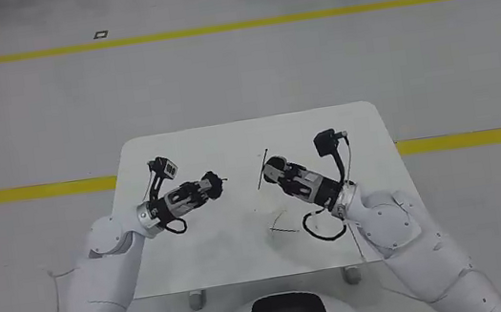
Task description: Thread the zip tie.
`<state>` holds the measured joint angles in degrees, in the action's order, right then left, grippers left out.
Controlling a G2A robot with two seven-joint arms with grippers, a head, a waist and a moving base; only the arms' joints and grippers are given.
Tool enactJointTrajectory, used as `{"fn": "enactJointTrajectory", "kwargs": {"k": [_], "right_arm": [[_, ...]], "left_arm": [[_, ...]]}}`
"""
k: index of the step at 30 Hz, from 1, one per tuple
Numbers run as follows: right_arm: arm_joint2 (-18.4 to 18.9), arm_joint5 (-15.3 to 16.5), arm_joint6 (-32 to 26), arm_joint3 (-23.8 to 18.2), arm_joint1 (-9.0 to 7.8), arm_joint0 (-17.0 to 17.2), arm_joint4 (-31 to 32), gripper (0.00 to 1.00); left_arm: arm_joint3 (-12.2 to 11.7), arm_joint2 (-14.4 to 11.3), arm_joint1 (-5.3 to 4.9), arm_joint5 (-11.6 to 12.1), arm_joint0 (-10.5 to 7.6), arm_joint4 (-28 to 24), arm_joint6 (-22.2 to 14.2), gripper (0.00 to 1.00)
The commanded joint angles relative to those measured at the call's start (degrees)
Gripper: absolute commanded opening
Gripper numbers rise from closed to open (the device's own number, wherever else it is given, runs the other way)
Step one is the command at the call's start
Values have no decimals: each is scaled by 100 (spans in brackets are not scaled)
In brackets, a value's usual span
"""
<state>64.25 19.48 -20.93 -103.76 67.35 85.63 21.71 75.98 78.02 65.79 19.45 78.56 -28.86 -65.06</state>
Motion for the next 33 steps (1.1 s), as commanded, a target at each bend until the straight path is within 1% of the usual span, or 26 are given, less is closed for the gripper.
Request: {"fn": "enactJointTrajectory", "kwargs": {"k": [1, 6, 14, 16, 27, 29, 33], "right_arm": [[-73, 0, 138, 68, 17, -62, 63, 0], [-311, -13, 405, 349, 79, -263, 193, 0], [-635, -185, 597, 882, 194, -636, 207, 0], [-641, -197, 608, 890, 197, -646, 222, 0], [-641, -197, 608, 890, 197, -646, 222, 0], [-640, -208, 622, 889, 198, -642, 224, 0], [-738, -451, 849, 874, 234, -645, 499, 0]], "left_arm": [[70, -38, -8, 3, 80, 144, 159, 0], [281, -139, -28, 3, 256, 566, 562, 0], [455, -191, -62, 3, 409, 714, 825, 0], [494, -185, -69, 3, 419, 761, 856, 0], [494, -185, -69, 3, 419, 761, 856, 0], [528, -235, -66, -25, 448, 802, 1030, 0], [595, -220, -85, 3, 613, 950, 1402, 0]]}}
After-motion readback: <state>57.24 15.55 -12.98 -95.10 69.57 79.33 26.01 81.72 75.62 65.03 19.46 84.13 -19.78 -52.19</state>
